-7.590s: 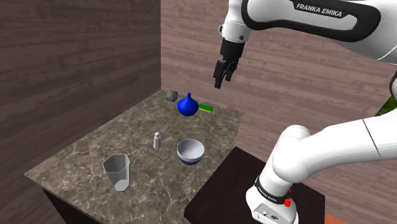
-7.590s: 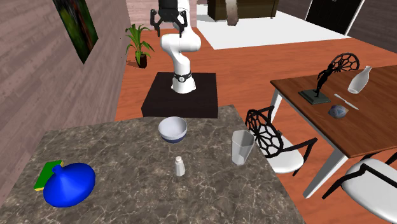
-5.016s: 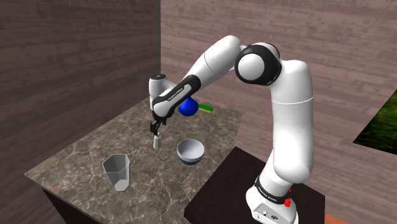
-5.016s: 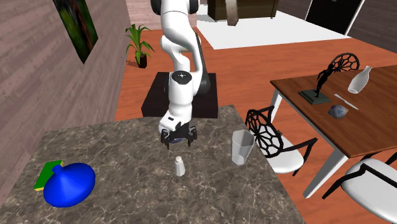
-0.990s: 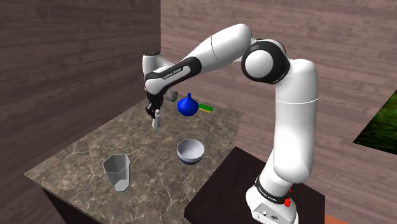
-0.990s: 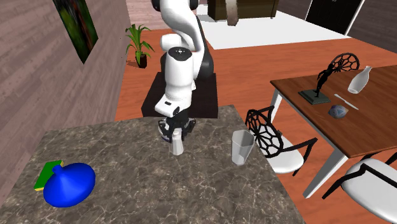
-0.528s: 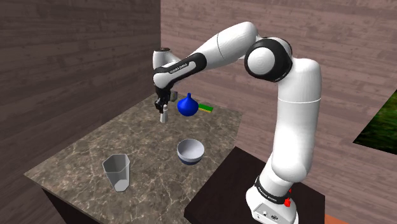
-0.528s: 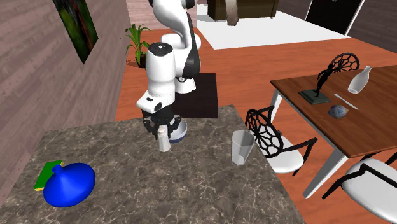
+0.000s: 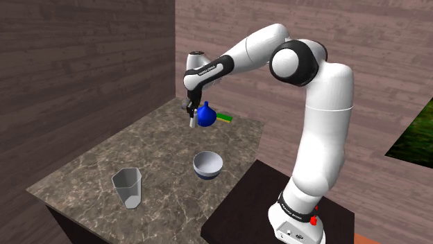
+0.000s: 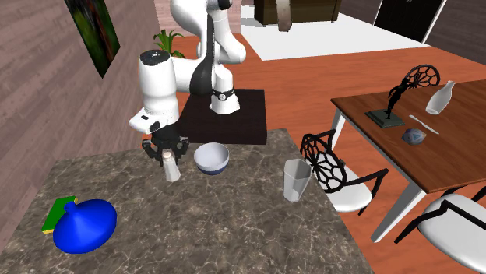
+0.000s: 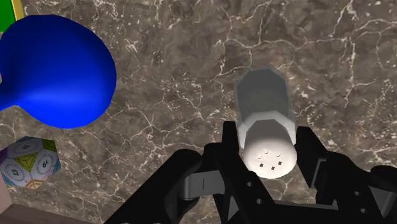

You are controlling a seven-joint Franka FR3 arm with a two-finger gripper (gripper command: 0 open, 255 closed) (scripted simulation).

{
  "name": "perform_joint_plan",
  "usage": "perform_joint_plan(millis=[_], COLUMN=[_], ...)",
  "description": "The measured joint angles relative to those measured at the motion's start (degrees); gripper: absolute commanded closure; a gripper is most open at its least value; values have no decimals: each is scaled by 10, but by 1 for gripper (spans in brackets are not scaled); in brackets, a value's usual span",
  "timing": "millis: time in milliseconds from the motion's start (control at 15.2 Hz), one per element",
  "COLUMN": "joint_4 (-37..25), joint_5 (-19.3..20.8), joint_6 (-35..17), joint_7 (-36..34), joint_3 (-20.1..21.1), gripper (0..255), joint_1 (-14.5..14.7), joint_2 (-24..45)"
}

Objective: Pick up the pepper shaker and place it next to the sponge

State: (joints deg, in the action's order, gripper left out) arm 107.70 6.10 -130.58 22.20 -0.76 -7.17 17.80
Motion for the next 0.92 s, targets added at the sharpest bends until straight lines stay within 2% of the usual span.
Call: perform_joint_plan(millis=[396,924], joint_4=[-18,-84], joint_5=[-17,-44], joint_6=[0,13], joint_7=[80,186], joint_3=[-20,-40], gripper=[255,255], joint_1=[-52,-124], joint_2=[11,59])
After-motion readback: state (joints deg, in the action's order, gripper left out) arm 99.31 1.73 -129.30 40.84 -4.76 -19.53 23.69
